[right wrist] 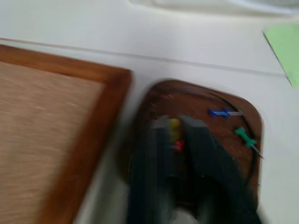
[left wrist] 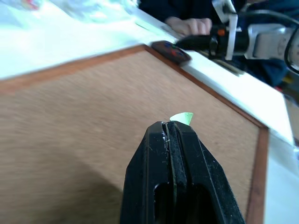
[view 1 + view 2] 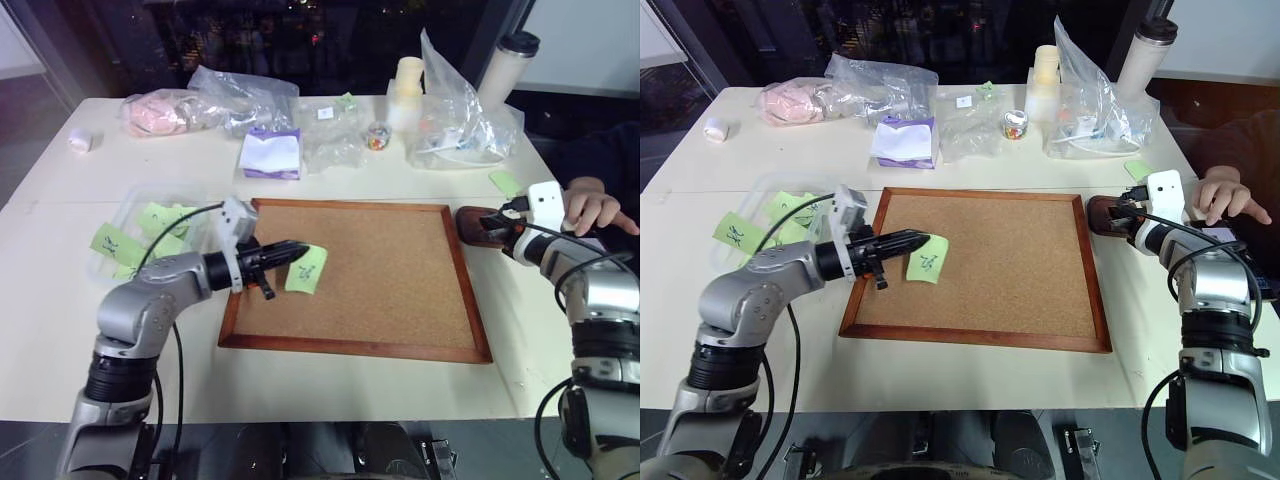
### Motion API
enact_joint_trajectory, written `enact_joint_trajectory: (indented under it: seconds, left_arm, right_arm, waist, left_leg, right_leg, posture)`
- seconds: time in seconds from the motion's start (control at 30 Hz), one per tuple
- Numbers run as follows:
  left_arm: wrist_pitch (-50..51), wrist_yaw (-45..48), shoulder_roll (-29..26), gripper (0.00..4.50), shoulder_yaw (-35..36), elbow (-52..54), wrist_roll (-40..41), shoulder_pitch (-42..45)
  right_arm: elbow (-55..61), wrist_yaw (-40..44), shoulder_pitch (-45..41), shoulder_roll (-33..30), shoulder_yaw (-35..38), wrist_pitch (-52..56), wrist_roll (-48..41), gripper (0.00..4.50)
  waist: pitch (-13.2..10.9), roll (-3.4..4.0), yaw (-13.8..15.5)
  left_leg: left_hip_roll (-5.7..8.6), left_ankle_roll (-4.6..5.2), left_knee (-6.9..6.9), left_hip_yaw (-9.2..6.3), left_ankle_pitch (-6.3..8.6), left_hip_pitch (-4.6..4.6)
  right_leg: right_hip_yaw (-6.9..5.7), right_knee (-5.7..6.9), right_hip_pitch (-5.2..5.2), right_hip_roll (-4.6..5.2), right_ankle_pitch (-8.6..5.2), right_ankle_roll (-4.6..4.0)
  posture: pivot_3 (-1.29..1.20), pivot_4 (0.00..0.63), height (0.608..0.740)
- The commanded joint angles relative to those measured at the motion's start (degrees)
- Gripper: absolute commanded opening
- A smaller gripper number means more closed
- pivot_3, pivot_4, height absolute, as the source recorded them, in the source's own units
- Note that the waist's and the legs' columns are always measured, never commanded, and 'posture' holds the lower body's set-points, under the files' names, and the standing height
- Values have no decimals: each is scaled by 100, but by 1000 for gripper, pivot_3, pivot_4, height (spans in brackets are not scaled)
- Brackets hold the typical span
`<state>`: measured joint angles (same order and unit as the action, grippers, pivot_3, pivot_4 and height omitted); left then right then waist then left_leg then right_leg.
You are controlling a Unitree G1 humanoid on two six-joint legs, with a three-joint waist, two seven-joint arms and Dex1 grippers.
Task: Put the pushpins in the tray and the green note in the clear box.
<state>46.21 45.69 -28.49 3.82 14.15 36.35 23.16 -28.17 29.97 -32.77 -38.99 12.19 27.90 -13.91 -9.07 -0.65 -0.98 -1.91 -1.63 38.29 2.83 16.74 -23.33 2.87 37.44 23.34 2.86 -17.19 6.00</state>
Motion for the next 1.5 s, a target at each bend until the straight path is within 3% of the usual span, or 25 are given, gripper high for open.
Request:
enact_joint_trajectory:
  seconds: [0.03,0.13,0.17,0.4,0.57,0.77,1.13,1.33,1.43,1.5]
  left_arm:
    - [-187,-50,-144,0,342,115,101,133]
    - [-224,-83,-184,0,363,97,92,204]
    - [-240,-96,-186,0,360,90,85,223]
    - [-396,-129,-188,0,307,-76,-13,270]
    - [-605,-285,-422,0,575,-383,-198,402]
    - [-1030,-373,-813,0,945,-1034,-458,485]
    - [-1286,-748,-1468,0,2011,-2226,-598,338]
    - [-1360,-549,-1760,0,2028,-2681,-790,107]
    - [-1357,-444,-1795,941,1921,-2729,-836,76]
    - [-1342,-386,-1810,1869,1889,-2708,-847,102]
  right_arm:
    - [-351,-37,-262,6,68,-356,91,2576]
    - [-418,14,-342,13,41,-436,98,4162]
    - [-397,27,-364,10,46,-429,90,4446]
    - [194,201,-264,-13,91,-138,-22,4446]
    - [2503,1579,344,-169,-150,759,-1072,4446]
    - [4501,2886,998,-497,-549,980,-2009,4446]
    - [4631,2660,737,-332,-1392,991,-1644,4446]
    - [4455,2602,715,-261,-1523,873,-1457,4446]
    - [4424,2585,723,-245,-1536,832,-1397,4500]
    - [4403,2566,731,-253,-1517,820,-1374,4500]
  waist:
    - [0,0,-1]
    - [0,0,7]
    - [0,0,8]
    - [0,1,-3]
    - [-1,1,0]
    - [-2,-1,33]
    - [-8,-12,18]
    - [-9,-14,29]
    - [-9,-14,32]
    - [-9,-14,28]
  left_leg:
    - [0,-3,0,0,-1,0]
    - [0,-13,0,2,-7,-1]
    - [0,-13,0,1,-7,-1]
    - [-1,-23,0,0,-13,-1]
    - [-6,-24,-2,-3,-14,-2]
    - [-7,11,0,-7,6,-3]
    - [-6,12,3,-8,7,-4]
    - [-6,12,4,-6,7,-4]
    - [-5,12,5,-5,7,-4]
    - [-5,12,5,-5,7,-4]
  right_leg:
    - [0,0,0,0,0,0]
    - [0,-1,0,2,0,0]
    - [0,-1,0,2,0,0]
    - [0,0,0,1,0,0]
    - [0,1,4,-3,0,0]
    - [-5,1,-1,0,0,0]
    - [-8,6,5,2,0,-1]
    - [-11,9,5,4,0,0]
    - [-11,10,5,5,0,-1]
    - [-11,10,5,5,0,0]
  posture:
    - [0,150,740]
    - [0,150,740]
    - [0,150,740]
    - [0,150,740]
    - [0,150,740]
    - [0,150,740]
    - [0,150,740]
    - [0,150,740]
    - [0,150,740]
    - [0,150,740]
